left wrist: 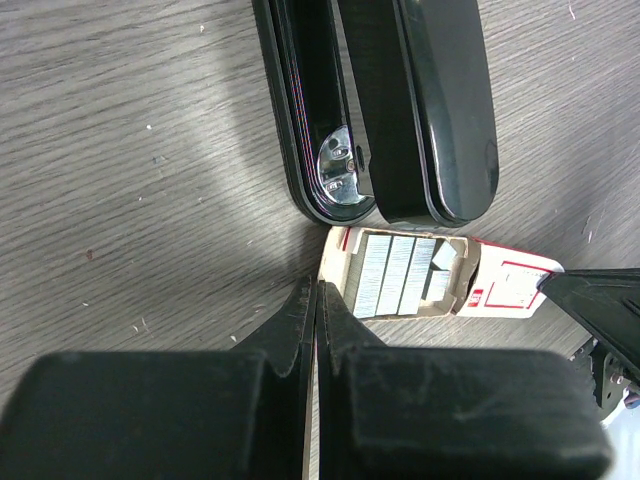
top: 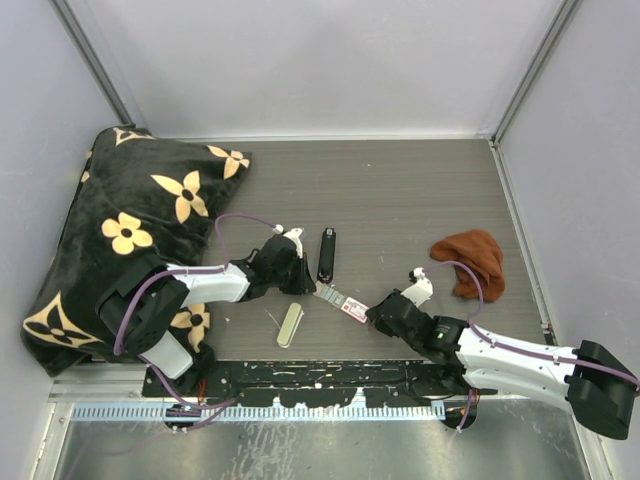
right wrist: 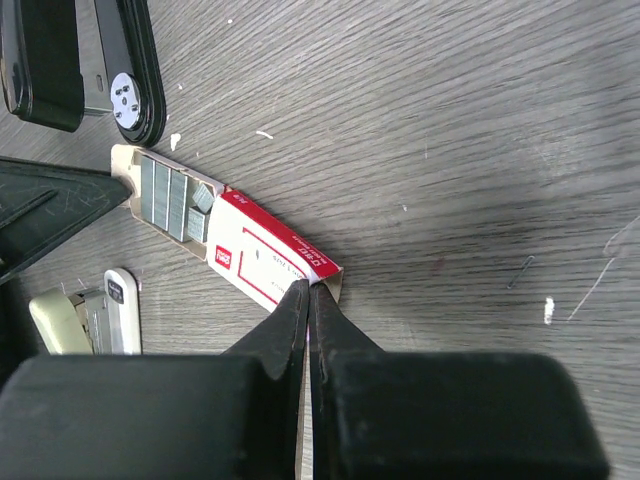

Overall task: Load the staples into the stapler
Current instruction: Open the staple box at the center of the board, then move the stapler to the center of the board.

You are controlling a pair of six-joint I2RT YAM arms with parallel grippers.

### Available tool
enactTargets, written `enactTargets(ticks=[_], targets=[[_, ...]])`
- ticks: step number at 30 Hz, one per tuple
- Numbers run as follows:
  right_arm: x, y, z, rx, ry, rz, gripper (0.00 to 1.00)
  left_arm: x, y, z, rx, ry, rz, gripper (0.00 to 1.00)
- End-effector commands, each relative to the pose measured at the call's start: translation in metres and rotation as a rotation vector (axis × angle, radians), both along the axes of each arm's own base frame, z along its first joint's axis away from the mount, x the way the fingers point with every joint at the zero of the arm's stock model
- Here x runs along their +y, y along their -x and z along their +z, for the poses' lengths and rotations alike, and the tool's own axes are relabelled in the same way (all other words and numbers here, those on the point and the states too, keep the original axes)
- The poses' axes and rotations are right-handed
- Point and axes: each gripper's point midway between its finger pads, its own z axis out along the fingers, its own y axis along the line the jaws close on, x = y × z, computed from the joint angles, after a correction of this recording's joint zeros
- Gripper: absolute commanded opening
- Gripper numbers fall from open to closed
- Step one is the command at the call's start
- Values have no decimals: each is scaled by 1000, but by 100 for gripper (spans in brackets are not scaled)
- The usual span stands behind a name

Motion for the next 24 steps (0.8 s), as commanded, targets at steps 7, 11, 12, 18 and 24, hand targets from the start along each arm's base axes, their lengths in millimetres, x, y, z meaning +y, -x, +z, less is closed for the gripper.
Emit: enactTargets(ticks=[7,11,12,18,24], targets=[[-9,-4,1,-16,22,-40,0,-11,-12,19,-52,58,4,0],[-8,-5,2,-15,20,-39,6,-12,-12,19,-48,58,-2,5],[-8,-4,2,-15,22,-38,13,-12,-12,20,-49,58,-3,8],[-11,-7,8,-30,27,-50,48,-7,-15,30,-79,37,11,39],[-26,-12,26,-86,83,-73,70,11,-23,61,-174,-20,41,72]])
